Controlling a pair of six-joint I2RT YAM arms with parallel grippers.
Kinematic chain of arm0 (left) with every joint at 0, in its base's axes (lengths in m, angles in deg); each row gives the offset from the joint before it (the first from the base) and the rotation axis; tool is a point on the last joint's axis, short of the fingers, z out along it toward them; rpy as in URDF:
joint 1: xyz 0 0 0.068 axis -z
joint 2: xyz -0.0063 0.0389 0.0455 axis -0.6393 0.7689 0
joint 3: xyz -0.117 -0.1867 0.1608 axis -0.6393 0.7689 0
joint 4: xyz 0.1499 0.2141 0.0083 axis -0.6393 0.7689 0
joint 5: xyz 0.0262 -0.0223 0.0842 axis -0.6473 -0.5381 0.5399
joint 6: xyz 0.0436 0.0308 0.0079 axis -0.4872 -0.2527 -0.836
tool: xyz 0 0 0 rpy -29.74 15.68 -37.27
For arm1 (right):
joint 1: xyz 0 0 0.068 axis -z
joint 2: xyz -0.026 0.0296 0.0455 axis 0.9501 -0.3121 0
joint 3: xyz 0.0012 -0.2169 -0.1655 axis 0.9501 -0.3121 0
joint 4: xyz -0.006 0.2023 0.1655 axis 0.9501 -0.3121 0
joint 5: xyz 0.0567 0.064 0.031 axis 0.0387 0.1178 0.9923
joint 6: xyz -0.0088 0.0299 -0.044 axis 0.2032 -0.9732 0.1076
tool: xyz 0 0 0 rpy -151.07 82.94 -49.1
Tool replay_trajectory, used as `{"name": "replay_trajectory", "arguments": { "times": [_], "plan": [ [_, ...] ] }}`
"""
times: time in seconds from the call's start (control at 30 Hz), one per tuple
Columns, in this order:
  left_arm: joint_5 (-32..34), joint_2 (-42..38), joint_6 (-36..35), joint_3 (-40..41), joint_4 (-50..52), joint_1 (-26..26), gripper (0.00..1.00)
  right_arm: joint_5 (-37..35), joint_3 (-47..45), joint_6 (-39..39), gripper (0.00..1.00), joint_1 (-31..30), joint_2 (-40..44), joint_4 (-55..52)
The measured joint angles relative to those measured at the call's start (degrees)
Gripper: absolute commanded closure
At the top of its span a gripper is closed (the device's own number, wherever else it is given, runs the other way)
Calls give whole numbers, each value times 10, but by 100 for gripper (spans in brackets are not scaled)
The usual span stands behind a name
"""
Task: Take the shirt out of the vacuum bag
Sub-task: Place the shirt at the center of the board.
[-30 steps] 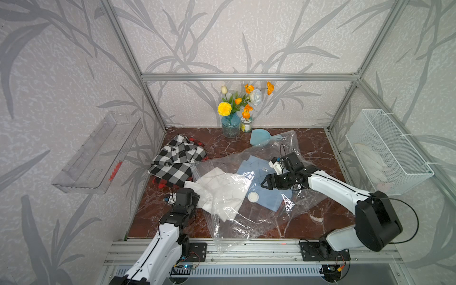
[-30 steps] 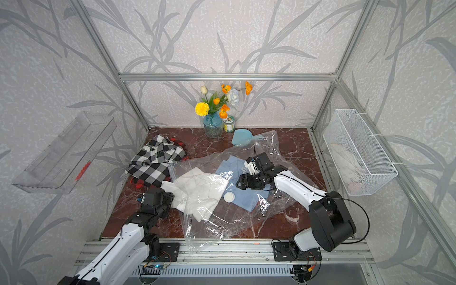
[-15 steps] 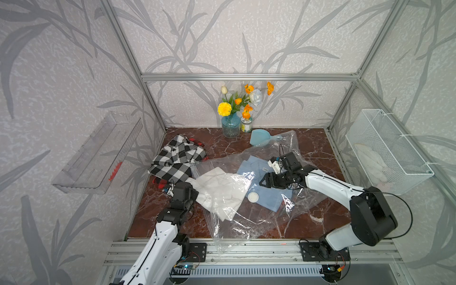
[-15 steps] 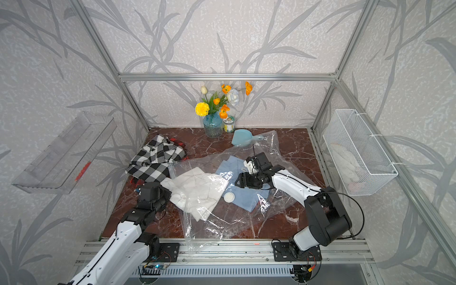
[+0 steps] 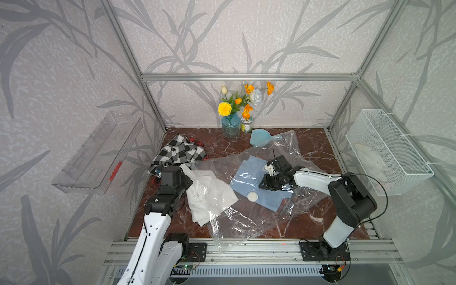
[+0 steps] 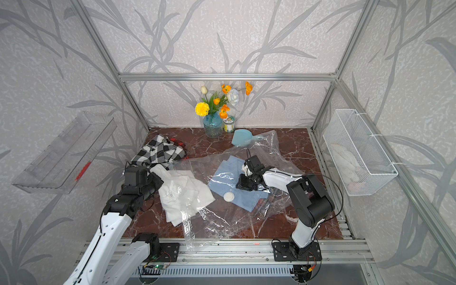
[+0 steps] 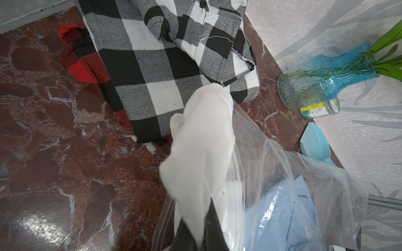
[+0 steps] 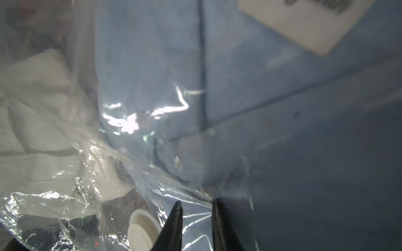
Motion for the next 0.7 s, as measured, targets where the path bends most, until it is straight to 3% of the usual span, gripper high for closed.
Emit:
{"name": "replay_trajectory", "arguments": {
  "times": [0.33, 0.7],
  "plan": [
    [-49, 107, -126, -122, 37, -77, 100, 6, 1, -18, 83, 9, -14, 28],
    [-91, 203, -250, -273, 79, -94, 100, 18, 5, -19, 83, 17, -27, 45]
  ]
}}
